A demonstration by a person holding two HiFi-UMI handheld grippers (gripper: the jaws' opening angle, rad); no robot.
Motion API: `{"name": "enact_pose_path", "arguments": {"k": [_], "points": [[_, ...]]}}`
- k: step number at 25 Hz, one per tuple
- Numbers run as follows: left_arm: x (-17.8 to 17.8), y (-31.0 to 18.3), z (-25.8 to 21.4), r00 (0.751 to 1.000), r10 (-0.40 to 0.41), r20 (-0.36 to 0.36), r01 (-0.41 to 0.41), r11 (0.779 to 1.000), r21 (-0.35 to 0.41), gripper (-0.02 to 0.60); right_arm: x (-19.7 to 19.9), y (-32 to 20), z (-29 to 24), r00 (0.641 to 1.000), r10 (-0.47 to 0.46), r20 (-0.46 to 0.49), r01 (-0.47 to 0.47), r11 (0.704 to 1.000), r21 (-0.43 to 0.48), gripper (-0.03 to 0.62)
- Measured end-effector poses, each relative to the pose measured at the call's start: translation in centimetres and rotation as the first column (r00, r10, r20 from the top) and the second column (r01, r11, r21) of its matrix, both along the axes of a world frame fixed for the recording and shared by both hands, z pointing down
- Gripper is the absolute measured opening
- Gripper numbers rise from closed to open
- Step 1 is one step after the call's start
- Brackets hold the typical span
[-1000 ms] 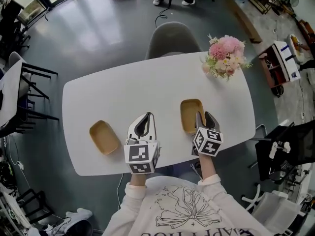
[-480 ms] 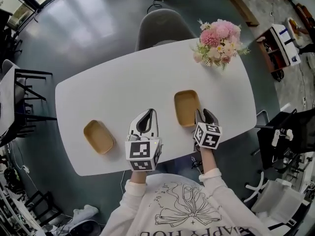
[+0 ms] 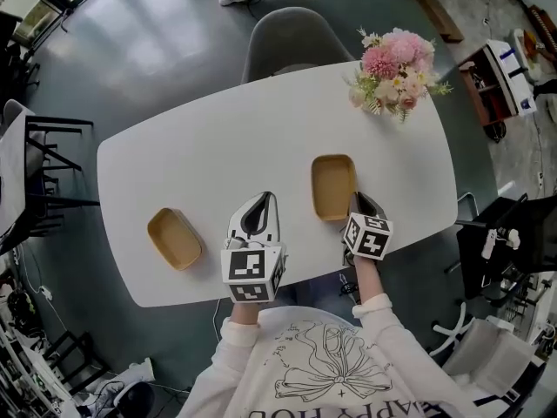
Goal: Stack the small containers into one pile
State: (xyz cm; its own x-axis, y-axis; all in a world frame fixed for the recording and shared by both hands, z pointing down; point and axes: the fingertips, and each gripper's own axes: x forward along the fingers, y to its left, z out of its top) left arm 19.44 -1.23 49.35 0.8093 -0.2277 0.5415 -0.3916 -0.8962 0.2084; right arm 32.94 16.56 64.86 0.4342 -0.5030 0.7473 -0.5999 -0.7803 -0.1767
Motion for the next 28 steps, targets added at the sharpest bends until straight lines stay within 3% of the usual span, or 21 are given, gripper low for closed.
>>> {"name": "enact_pose_path", "arguments": {"k": [9,15,22,28], "points": [[-2.3,-1.7,-1.7,0.993,-0.106,-0.043,0.106,0.994,0.015,0.006,-1.5,-4.4,-3.5,0.995,-0.102,-0.018,0.103,0.99,0.099,0.031],[-6.0,-4.4,-3.2,0.971,-0.227,-0.076,0.231,0.972,0.04,0.006,-4.0,-10.7,-7.5,0.977,-0.212,-0.036,0.214,0.951,0.223,0.031],[-12.8,-6.7,-4.5,0.912,-0.397,-0.1,0.404,0.912,0.071,0.006,-9.2,-17.1,-10.0,0.934,-0.355,-0.032,0.346,0.884,0.315,0.031],[-21.1,-9.2,-5.5,0.815,-0.568,-0.111,0.578,0.81,0.098,0.006,-16.3,-23.4,-11.4,0.861,-0.508,-0.014,0.474,0.794,0.381,0.031]]}}
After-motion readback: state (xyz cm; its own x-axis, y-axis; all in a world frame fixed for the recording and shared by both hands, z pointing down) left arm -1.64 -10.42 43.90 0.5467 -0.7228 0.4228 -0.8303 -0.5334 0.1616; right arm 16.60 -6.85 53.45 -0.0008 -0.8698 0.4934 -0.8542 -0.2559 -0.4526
